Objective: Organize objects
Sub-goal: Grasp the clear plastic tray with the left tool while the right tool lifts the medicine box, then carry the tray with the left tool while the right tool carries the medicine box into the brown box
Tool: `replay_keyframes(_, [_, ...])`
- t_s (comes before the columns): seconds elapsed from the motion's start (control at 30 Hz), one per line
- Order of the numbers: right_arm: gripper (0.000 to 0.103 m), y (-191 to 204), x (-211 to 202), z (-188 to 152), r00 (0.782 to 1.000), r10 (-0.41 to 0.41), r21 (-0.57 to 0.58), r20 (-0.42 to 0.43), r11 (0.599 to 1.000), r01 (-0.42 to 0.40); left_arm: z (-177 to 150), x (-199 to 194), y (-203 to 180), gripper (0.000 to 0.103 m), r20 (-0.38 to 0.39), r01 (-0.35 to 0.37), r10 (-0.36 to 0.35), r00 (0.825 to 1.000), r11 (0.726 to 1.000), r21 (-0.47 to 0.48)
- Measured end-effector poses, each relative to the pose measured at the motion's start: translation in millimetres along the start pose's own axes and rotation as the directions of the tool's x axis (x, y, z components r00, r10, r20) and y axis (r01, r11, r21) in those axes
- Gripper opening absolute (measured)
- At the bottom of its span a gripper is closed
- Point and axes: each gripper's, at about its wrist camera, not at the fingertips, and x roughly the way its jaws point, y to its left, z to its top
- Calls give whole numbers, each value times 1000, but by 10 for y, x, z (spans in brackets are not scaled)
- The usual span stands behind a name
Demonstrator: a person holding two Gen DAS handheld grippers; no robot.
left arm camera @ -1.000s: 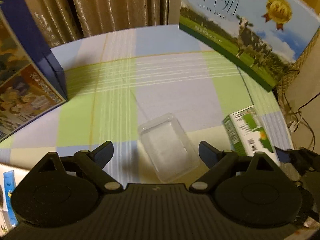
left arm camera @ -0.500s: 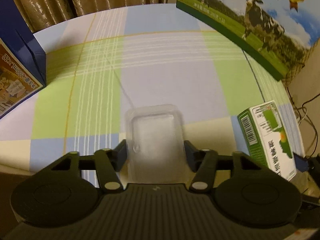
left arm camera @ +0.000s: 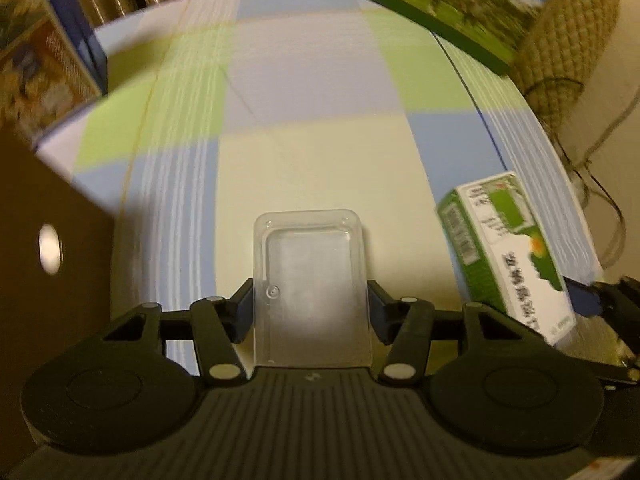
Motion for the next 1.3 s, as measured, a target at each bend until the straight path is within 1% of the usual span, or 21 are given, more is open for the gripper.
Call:
replay_keyframes(0.17, [53, 150, -272, -410, 999, 26, -46, -31, 999, -27, -462, -194, -72, 52, -30, -10, 11, 999, 999, 30])
replay_keyframes(0.27, [53, 219, -445, -654, 997, 54, -49, -48, 997, -56, -736, -310, -52, 52, -45, 1, 1, 999, 999, 36])
replay_keyframes(0.37, [53, 310, -609, -875, 994, 84, -72, -67, 993, -89, -1022, -466, -52, 52, -49, -9, 13, 999, 997, 72])
replay_keyframes(0.43, [53, 365, -707, -1007, 991, 106, -85, -81, 990, -112, -1204, -566, -39, 52, -57, -10, 14, 998, 997, 76])
replay_keyframes(0.57, [53, 458, -871, -1234, 984, 144, -103, -105, 983, -155, -1552, -750, 75, 52, -72, -14, 18, 997, 998, 59])
replay_keyframes(0.7, [53, 549, -967, -1357, 976, 172, -134, -136, 972, -191, -1840, -901, 214, 52, -91, -21, 22, 996, 1000, 8])
replay_keyframes(0.83, [55, 637, -975, -1383, 977, 161, -168, -139, 969, -183, -2012, -989, 301, 52, -89, -23, 19, 996, 999, -38])
replay_keyframes(0.9, [56, 657, -952, -1368, 979, 155, -171, -135, 969, -177, -2038, -1009, 328, 52, -79, -21, 17, 997, 998, -52])
replay_keyframes(0.97, [58, 671, -923, -1334, 981, 143, -171, -130, 972, -164, -2031, -1021, 317, 53, -71, -17, 13, 997, 999, -48])
replay_keyframes(1.07, [61, 692, -886, -1261, 984, 133, -180, -120, 972, -154, -1999, -1032, 313, 56, -63, -18, 15, 998, 999, -51])
replay_keyframes(1.2, [62, 715, -813, -1202, 984, 122, -198, -134, 969, -147, -1951, -998, 316, 58, -60, -19, 16, 998, 999, -50])
replay_keyframes(1.3, [62, 731, -811, -1223, 985, 114, -212, -132, 967, -140, -1951, -1015, 320, 58, -58, -19, 16, 998, 999, -43])
